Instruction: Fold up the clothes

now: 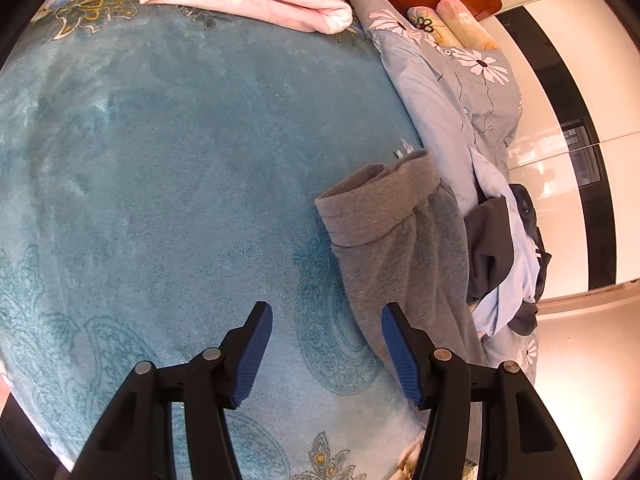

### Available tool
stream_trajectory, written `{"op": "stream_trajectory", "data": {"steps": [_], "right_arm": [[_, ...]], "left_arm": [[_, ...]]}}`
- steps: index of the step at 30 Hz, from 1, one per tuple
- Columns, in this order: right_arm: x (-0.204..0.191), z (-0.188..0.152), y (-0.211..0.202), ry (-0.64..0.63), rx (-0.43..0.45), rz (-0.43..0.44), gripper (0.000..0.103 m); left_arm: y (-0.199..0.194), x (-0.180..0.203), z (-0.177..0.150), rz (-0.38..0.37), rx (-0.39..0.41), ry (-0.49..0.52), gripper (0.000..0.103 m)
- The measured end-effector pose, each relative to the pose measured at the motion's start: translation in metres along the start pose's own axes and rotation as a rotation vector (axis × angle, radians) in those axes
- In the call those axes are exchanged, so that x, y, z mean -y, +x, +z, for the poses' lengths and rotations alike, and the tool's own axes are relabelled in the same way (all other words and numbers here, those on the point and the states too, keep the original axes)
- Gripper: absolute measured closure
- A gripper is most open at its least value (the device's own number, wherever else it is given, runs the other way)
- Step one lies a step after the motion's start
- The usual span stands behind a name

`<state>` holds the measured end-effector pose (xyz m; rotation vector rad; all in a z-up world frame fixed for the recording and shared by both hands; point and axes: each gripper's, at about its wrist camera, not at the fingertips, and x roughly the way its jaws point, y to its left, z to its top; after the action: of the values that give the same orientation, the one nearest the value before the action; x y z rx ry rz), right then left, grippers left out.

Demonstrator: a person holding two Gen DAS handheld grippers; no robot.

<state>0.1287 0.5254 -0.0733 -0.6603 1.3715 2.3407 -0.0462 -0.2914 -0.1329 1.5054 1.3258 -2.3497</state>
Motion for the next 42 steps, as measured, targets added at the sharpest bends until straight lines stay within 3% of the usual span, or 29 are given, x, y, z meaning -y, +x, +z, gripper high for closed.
{"op": "stream_trajectory", "data": {"steps": [3,5,11,13,14,16,19,22,29,31,33,35,37,42], "right_arm": [[0.037,-0.008,0.018,0.059,-0.103,-0.071,0.098],[0.044,-0.015,0.026,0.050,-0.139,-0.052,0.098],[0.034,-0.010,0.022,-0.019,-0.144,-0.080,0.094],[0.032,-0.012,0.015,-0.043,-0.129,-0.120,0.082],[0.035,-0.013,0.010,-0.054,-0.122,-0.141,0.069],[0.039,-0.018,0.010,-0.060,-0.133,-0.151,0.061],[0.050,-0.024,0.017,-0.016,-0.153,-0.152,0.060],[0.059,-0.026,0.022,0.069,-0.129,-0.089,0.060],[0.059,-0.027,0.045,0.166,-0.056,0.011,0.060],[0.057,-0.027,0.049,0.190,-0.042,0.027,0.067],[0.053,-0.026,0.050,0.206,-0.032,0.040,0.082],[0.046,-0.024,0.050,0.194,-0.028,0.024,0.085],[0.035,-0.021,0.049,0.176,-0.032,0.013,0.086],[-0.002,-0.005,0.033,0.120,-0.026,0.074,0.087]], "left_arm": [[0.010,-0.001,-0.003,0.001,-0.024,-0.013,0.042],[0.016,0.001,-0.005,0.003,-0.034,-0.011,0.042],[0.032,0.003,0.000,-0.003,-0.015,-0.052,0.042],[0.040,0.002,0.005,-0.004,-0.010,-0.059,0.041],[0.044,0.003,0.008,-0.005,-0.008,-0.060,0.040],[0.051,0.003,0.013,-0.011,0.004,-0.069,0.039],[0.057,0.005,0.021,-0.060,0.034,-0.098,0.034],[0.067,0.010,0.030,-0.072,0.054,-0.100,0.032],[0.081,0.026,0.047,-0.066,0.099,-0.018,0.033],[0.082,0.024,0.052,-0.065,0.100,-0.039,0.034],[0.082,0.026,0.055,-0.052,0.106,-0.052,0.043],[0.083,0.032,0.059,-0.005,0.100,-0.042,0.072],[0.079,0.039,0.063,0.005,0.101,-0.049,0.082],[0.036,0.079,0.076,-0.061,0.149,0.009,0.086]]}}
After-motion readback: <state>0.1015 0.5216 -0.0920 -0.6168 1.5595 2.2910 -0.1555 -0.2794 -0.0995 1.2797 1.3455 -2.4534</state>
